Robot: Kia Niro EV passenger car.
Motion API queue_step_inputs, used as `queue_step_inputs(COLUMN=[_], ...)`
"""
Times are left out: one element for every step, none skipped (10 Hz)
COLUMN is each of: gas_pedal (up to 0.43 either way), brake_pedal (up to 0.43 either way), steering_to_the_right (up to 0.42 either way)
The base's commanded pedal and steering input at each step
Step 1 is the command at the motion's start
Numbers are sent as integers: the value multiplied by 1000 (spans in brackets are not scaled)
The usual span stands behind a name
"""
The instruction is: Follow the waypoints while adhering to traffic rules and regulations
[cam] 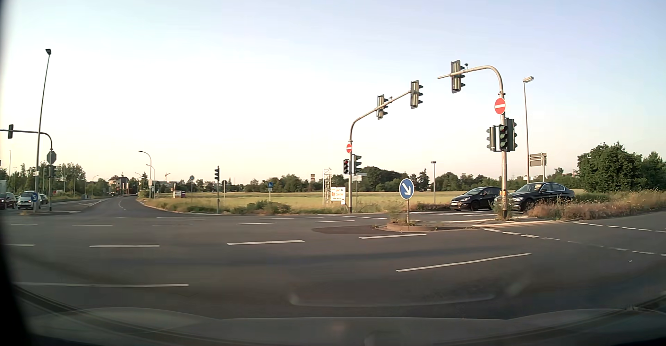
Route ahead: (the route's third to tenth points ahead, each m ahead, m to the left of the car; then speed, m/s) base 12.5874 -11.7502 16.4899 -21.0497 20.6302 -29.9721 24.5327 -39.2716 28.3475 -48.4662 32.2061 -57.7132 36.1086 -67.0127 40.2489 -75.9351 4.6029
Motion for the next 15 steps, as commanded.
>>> queue_step_inputs(gas_pedal=[87, 87, 87, 87, 87, 87, 87, 87, 87, 87, 98, 110, 110, 118, 118], brake_pedal=[12, 12, 18, 12, 12, 12, 12, 12, 12, 12, 12, 12, 12, 12, 12], steering_to_the_right=[345, 353, 361, 381, 421, 454, 491, 517, 536, 541, 540, 536, 527, 512, 495])
